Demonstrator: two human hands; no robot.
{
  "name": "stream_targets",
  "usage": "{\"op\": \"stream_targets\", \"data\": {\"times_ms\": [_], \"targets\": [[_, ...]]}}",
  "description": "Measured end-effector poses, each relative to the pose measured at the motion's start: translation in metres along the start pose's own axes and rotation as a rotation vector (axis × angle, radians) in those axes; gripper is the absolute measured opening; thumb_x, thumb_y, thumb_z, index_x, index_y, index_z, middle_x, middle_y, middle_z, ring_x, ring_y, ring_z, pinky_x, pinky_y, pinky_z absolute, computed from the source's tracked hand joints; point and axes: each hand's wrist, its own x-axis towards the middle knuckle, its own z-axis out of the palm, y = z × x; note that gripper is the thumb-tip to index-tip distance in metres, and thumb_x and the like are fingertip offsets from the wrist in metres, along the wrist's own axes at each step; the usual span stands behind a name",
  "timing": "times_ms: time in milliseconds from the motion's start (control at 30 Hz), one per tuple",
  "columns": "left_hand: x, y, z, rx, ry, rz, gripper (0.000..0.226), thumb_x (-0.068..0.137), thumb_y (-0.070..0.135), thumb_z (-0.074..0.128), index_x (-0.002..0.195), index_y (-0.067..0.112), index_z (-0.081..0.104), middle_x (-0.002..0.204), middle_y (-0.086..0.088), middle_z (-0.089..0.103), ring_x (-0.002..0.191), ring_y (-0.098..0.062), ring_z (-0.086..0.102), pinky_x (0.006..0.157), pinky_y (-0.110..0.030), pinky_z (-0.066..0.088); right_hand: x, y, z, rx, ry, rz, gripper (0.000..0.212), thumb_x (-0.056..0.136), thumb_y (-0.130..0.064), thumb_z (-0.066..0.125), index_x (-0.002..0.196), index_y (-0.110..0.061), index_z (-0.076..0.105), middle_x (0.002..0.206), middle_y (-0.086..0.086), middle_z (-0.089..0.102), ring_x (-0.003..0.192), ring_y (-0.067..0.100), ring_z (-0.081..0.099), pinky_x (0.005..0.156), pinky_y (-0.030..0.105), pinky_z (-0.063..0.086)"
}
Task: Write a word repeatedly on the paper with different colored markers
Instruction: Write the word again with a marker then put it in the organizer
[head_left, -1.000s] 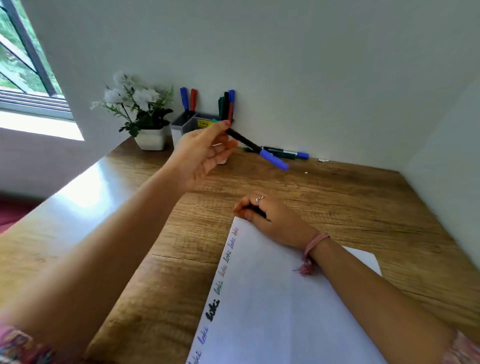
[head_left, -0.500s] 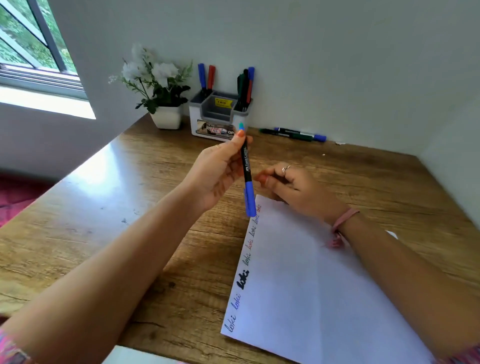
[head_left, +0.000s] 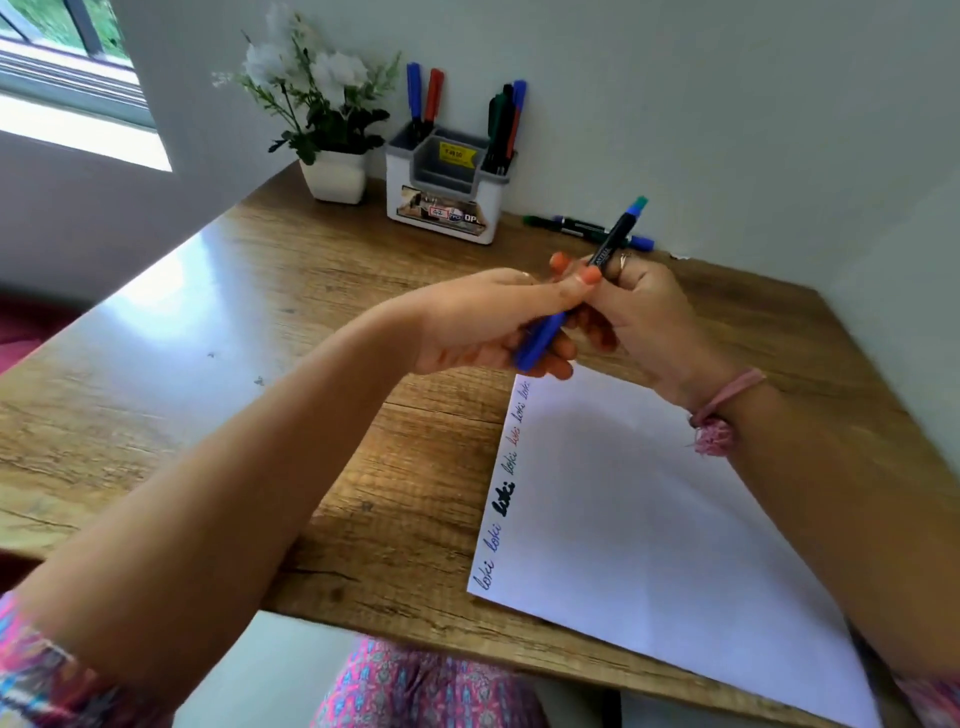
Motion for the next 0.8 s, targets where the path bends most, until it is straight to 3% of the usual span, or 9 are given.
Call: {"op": "stream_targets", "data": {"times_ms": [67,133,200,267,333,500,667,800], "targets": [[-0.002,0.000,0.010,-0.038,0.000,0.053,0.039,0.095,0.045,0.044,0.097,0.011,0.063,0.079,0.001,0.067,0.075,-0.014,0.063,0.083,-0.030,0.056,-0.006,-0.003,0.002,0.022,0.022,0.009,0.017,0.089,-0.031,0.060,0.084,-0.021,0.072,0.065,0.008,0.053,0.050,0.014,0.046,0.046,0.023,0.035],[-0.001,-0.002,0.019,-0.069,0.021,0.140,0.034,0.098,0.038,0.040,0.091,0.012,0.059,0.068,0.006,0.061,0.063,-0.009,0.051,0.068,-0.025,0.053,-0.009,-0.007,0.004,0.041,0.080,0.001,0.020,0.088,-0.032,0.061,0.083,-0.014,0.067,0.059,0.004,0.051,0.045,0.010,0.046,0.042,0.021,0.035],[0.000,-0.004,0.027,-0.076,0.042,0.227,0.033,0.101,0.036,0.036,0.087,0.011,0.052,0.059,0.008,0.046,0.052,-0.006,0.035,0.050,-0.019,0.036,-0.012,-0.010,0.004,0.060,0.126,-0.004,0.022,0.088,-0.033,0.062,0.075,-0.016,0.061,0.057,0.004,0.045,0.048,0.011,0.041,0.044,0.023,0.033],[0.001,-0.007,0.032,-0.071,0.066,0.287,0.031,0.101,0.037,0.035,0.091,0.010,0.045,0.055,0.009,0.034,0.045,-0.005,0.025,0.041,-0.017,0.022,-0.015,-0.012,0.005,0.101,0.144,0.007,0.025,0.087,-0.036,0.063,0.078,-0.013,0.058,0.065,0.012,0.045,0.057,0.021,0.043,0.054,0.030,0.038],[0.001,-0.007,0.033,-0.062,0.089,0.314,0.029,0.099,0.039,0.038,0.092,0.011,0.044,0.052,0.008,0.032,0.041,-0.005,0.022,0.036,-0.018,0.018,-0.019,-0.013,0.006,0.185,0.133,0.021,0.029,0.082,-0.040,0.063,0.083,-0.012,0.059,0.082,0.016,0.048,0.073,0.027,0.046,0.065,0.038,0.040],[-0.001,-0.008,0.030,0.029,0.067,0.284,0.029,0.095,0.043,0.047,0.099,0.014,0.050,0.054,0.005,0.030,0.039,-0.007,0.019,0.036,-0.016,0.015,-0.032,-0.002,0.006,0.288,0.130,0.048,0.020,0.091,-0.036,0.056,0.083,-0.018,0.062,0.075,0.008,0.050,0.068,0.017,0.047,0.057,0.026,0.043],[0.002,-0.013,0.031,0.142,0.058,0.209,0.036,0.092,0.054,0.045,0.074,0.023,0.053,0.052,0.005,0.029,0.039,-0.008,0.018,0.038,-0.017,0.015,-0.038,0.002,0.002,0.366,0.093,0.011,0.026,0.090,-0.034,0.053,0.078,-0.013,0.062,0.066,0.000,0.062,0.061,0.010,0.059,0.061,0.027,0.051],[0.000,-0.012,0.011,0.378,-0.075,0.046,0.056,0.076,0.069,0.041,0.104,0.023,0.056,0.054,0.007,0.026,0.045,-0.009,0.019,0.041,-0.019,0.016,-0.045,0.013,0.000,0.459,0.097,0.023,0.019,0.088,-0.030,0.057,0.084,-0.013,0.066,0.059,-0.004,0.049,0.053,0.007,0.046,0.063,0.027,0.044]]}}
